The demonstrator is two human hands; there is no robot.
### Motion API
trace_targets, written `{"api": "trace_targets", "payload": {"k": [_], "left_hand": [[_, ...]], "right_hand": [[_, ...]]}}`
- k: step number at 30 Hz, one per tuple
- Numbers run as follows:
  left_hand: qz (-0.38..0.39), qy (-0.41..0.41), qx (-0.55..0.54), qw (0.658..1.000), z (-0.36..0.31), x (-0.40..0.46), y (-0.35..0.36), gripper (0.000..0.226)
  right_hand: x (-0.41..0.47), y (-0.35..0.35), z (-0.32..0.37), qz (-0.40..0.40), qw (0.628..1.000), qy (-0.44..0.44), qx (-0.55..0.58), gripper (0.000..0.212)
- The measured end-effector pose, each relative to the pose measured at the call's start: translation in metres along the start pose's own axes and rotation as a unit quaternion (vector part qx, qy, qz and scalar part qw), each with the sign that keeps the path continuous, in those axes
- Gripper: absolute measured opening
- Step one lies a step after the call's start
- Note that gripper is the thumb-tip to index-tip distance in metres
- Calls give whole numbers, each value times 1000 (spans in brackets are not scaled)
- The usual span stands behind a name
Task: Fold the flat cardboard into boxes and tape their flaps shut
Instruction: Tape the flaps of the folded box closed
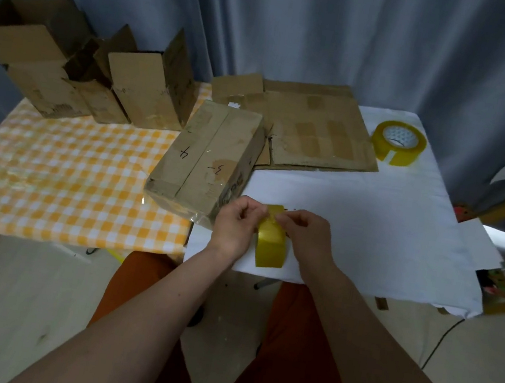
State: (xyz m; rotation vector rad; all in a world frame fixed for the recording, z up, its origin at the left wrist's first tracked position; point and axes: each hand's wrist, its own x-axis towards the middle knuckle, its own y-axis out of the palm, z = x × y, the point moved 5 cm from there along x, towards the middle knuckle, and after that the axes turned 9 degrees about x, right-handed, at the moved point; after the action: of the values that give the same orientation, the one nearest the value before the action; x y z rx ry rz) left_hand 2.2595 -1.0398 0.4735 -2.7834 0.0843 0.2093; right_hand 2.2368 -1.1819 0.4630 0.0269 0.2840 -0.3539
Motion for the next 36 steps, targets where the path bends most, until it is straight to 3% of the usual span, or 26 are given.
{"api": "trace_targets", "payload": {"k": [3,7,10,16,22,27,31,34,36], "left_hand": [[-3,8,18,1000,1,1,0,21],[-11,15,13,1000,2,-1,0,11],[-7,15,-5,1000,4,0,-4,53],[37,69,41,996,-1,-4,-3,31],[-31,91,88,991,-4,-6,-7,14],[-56,119,158,979,-11,-7,-2,8],[-60,79,140,985,-8,-2,-3,6],[-54,81,156,983,-9,-1,-2,6],[-65,87,173,979,-11,-2,-2,7]], "right_hand": [[1,3,-11,14,993,89,77,14],[3,9,-11,11,985,127,116,11],[5,11,-9,-11,983,134,122,11],[5,11,-5,-9,985,121,125,11],[1,13,-2,14,990,110,86,10],[-6,7,3,-39,997,-11,-66,18],[-8,1,0,0,998,-58,-4,68],[-11,5,4,100,972,-152,-147,46],[-13,9,3,115,961,-173,-184,35]]}}
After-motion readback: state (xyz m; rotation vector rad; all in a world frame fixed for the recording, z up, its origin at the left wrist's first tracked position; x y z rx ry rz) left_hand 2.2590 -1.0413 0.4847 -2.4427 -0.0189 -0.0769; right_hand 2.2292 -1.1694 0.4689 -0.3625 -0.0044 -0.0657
